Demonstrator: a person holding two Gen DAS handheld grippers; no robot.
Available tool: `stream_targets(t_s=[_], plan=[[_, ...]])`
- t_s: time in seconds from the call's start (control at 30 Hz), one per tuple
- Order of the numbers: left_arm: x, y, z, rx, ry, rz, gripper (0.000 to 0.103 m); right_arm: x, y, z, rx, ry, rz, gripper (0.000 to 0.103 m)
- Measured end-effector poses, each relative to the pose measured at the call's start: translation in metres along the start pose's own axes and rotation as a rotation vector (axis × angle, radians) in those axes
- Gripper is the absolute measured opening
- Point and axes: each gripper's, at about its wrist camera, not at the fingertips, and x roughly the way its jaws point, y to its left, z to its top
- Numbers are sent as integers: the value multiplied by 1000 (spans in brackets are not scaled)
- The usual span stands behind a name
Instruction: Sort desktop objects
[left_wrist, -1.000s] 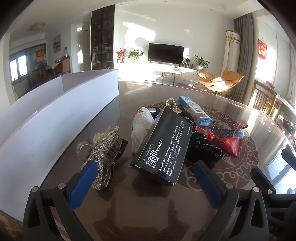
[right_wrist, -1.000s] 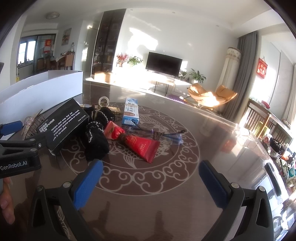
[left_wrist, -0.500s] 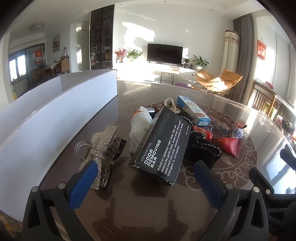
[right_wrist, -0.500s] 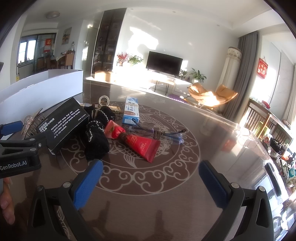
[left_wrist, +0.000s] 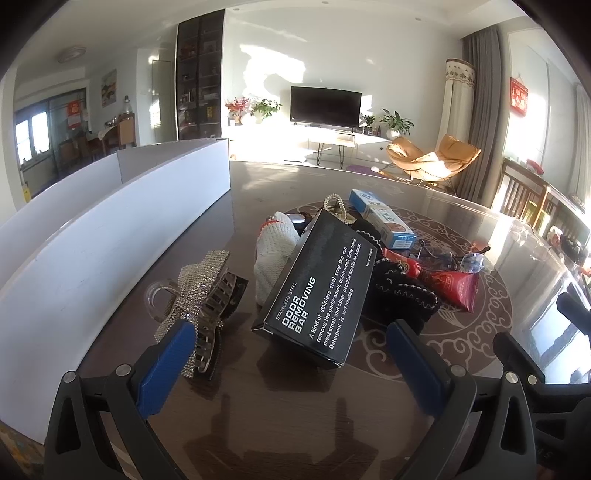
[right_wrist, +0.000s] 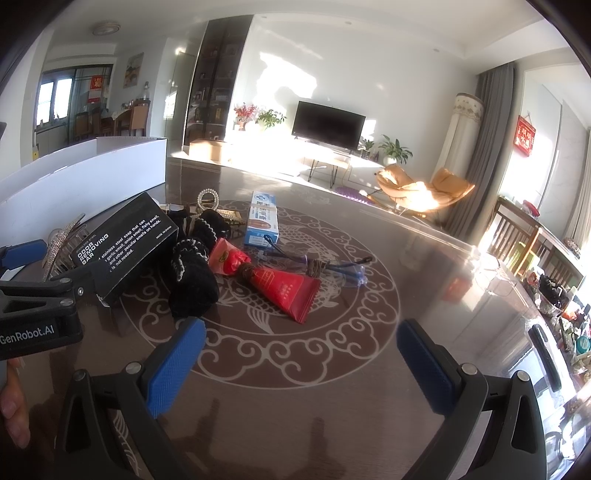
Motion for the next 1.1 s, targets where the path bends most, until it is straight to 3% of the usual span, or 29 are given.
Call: stream_targets(t_s=[1.1], plan=[[2, -2, 0, 6, -1, -2, 103, 0, 0, 1, -1, 1, -1, 103]])
